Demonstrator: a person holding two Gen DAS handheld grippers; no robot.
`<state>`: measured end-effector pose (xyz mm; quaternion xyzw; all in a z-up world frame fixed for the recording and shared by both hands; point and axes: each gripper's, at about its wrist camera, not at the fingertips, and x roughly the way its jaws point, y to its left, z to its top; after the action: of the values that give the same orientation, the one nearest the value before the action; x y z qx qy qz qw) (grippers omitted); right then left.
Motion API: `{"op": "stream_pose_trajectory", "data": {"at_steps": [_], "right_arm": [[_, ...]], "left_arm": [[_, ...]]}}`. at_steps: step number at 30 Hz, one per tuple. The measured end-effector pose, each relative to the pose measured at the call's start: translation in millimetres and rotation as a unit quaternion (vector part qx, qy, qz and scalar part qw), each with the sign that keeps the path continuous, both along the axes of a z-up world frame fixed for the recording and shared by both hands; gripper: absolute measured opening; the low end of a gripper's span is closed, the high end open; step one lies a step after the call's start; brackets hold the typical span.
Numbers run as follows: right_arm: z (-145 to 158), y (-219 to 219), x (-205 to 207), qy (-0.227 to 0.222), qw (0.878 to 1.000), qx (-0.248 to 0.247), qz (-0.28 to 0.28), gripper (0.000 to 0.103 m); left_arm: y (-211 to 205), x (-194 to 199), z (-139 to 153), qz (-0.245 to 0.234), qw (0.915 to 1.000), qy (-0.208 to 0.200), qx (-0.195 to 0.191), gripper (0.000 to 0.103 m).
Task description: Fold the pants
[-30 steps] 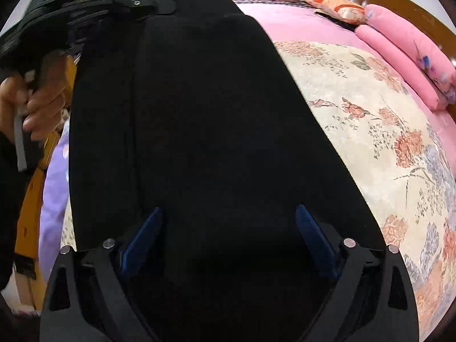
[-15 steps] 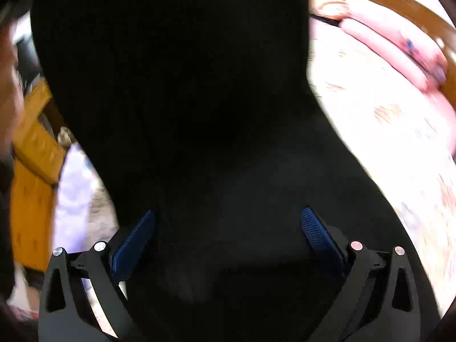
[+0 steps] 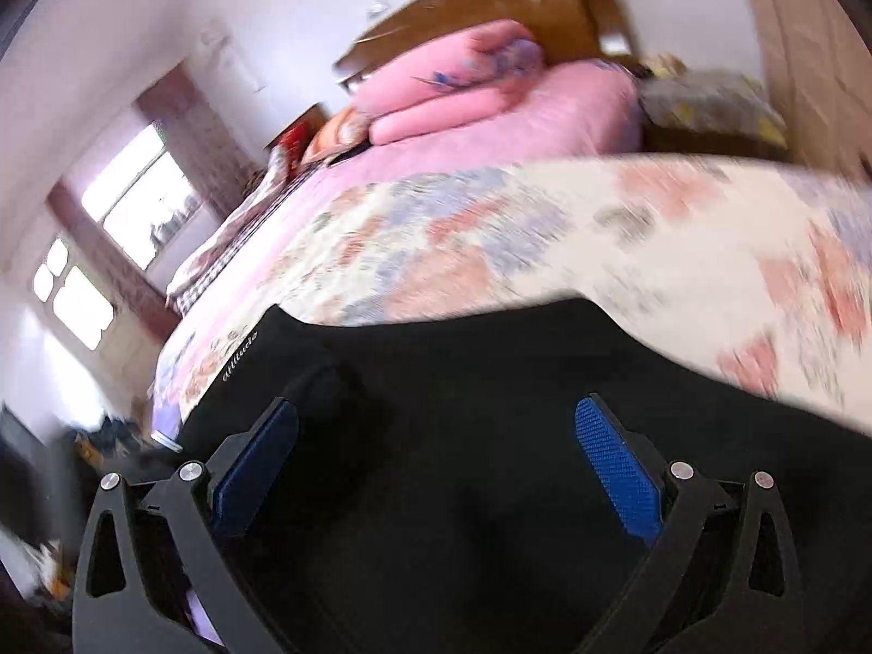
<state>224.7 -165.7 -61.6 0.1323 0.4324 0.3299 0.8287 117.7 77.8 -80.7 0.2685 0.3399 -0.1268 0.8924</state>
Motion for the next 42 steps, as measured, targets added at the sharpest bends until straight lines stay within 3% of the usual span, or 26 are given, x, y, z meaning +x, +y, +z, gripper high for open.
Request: {"op": "stream_pose_trajectory", "data": {"at_steps": [2, 3, 7, 9, 12, 15, 16, 18, 20, 22, 23, 25, 27, 29, 32, 35, 42], "right_arm": [[-11, -14, 4, 0.021, 1.000, 0.006, -0.001, 0.099], [-17, -13, 2, 0.030, 1.000, 0.006, 0.002, 0.099], [-18, -7, -15, 0.057, 0.997, 0.046, 0.019, 0.099], [-17, -7, -24, 0.079, 0.994, 0.064, 0.032, 0.099], [-8, 14, -48, 0.108, 0.988, 0.080, 0.076, 0.099], [-9, 41, -60, 0.134, 0.979, 0.089, 0.124, 0.099], [-12, 54, -64, 0.148, 0.975, 0.086, 0.142, 0.099], [-19, 75, -69, 0.173, 0.969, 0.075, 0.163, 0.098], [-26, 98, -75, 0.189, 0.963, 0.069, 0.177, 0.097], [-24, 111, -74, 0.177, 0.966, 0.069, 0.177, 0.089], [-24, 113, -70, 0.183, 0.964, 0.083, 0.172, 0.080], [-37, 112, -52, 0.226, 0.957, 0.119, 0.136, 0.075], [-44, 110, -43, 0.236, 0.957, 0.126, 0.109, 0.046], [-43, 109, -42, 0.217, 0.964, 0.117, 0.097, 0.025], [-7, 120, -54, 0.139, 0.980, 0.097, 0.106, 0.022], [30, 137, -55, 0.073, 0.987, 0.078, 0.121, 0.021], [108, 157, -66, -0.054, 0.985, 0.056, 0.156, 0.020]], "left_arm": [[-9, -6, -15, -0.020, 0.9995, -0.019, 0.015, 0.038], [-10, -7, -13, -0.026, 0.9995, -0.012, 0.014, 0.048], [-6, -21, 16, -0.061, 0.9978, -0.019, -0.019, 0.058], [7, -39, 44, -0.060, 0.9954, -0.046, -0.059, 0.071], [42, -58, 82, -0.021, 0.9871, -0.081, -0.137, 0.081], [105, -67, 107, 0.075, 0.9621, -0.113, -0.236, 0.090], [132, -70, 105, 0.124, 0.9492, -0.125, -0.261, 0.091], [166, -69, 94, 0.198, 0.9336, -0.129, -0.270, 0.091], [190, -66, 76, 0.246, 0.9243, -0.117, -0.267, 0.091], [197, -67, 56, 0.275, 0.9237, -0.098, -0.248, 0.091], [198, -67, 49, 0.278, 0.9256, -0.092, -0.240, 0.091], [198, -73, 33, 0.276, 0.9300, -0.078, -0.230, 0.091], [196, -76, 24, 0.272, 0.9335, -0.068, -0.223, 0.091], [196, -84, 16, 0.269, 0.9375, -0.058, -0.213, 0.091], [200, -100, 7, 0.257, 0.9430, -0.045, -0.207, 0.091], [203, -97, 2, 0.254, 0.9438, -0.044, -0.207, 0.091], [208, -51, -3, 0.287, 0.9412, -0.039, -0.174, 0.091]]}}
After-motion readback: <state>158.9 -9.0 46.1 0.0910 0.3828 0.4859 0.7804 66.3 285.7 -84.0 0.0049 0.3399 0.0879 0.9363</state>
